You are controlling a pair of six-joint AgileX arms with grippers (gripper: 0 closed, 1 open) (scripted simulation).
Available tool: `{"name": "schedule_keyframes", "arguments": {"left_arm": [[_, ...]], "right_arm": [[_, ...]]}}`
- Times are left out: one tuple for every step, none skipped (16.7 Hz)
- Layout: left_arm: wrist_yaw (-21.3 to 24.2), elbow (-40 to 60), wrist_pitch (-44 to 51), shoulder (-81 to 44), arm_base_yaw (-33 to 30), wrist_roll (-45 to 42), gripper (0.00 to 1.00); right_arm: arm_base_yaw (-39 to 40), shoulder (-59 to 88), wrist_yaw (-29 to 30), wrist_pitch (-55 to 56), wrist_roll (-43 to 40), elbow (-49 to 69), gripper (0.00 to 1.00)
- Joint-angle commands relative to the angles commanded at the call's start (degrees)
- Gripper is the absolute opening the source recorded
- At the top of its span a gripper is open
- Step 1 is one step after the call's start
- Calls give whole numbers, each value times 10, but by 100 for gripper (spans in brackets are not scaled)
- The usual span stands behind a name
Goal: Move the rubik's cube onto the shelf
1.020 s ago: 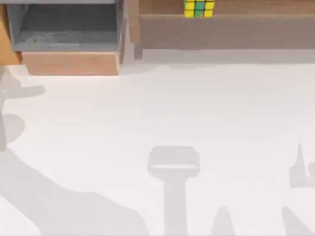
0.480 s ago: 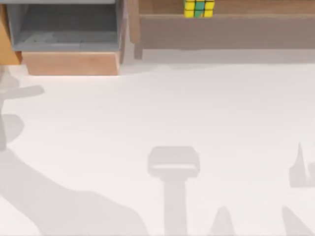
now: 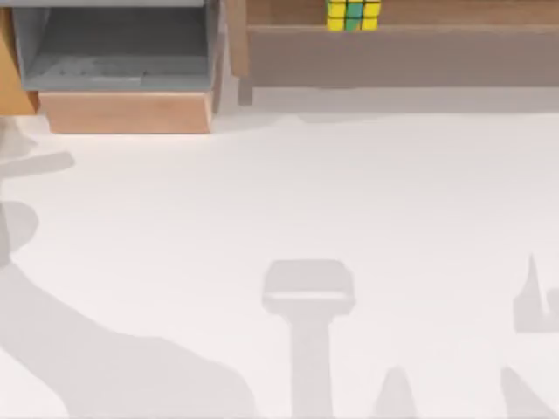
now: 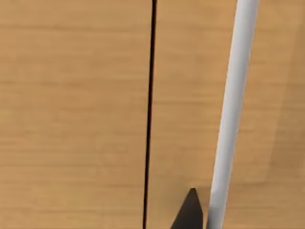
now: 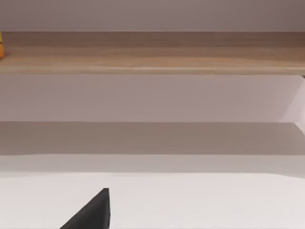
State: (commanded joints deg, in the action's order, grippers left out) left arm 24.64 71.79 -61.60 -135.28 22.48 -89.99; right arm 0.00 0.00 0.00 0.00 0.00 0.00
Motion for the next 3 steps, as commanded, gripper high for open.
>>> {"name": "schedule_keyframes", "arguments": {"left_arm": [[0,0,0,0,0,0,100],[0,0,0,0,0,0,100],[0,0,0,0,0,0,100]], "right_arm": [[0,0,0,0,0,0,100],[0,0,0,0,0,0,100],[0,0,0,0,0,0,100]]}}
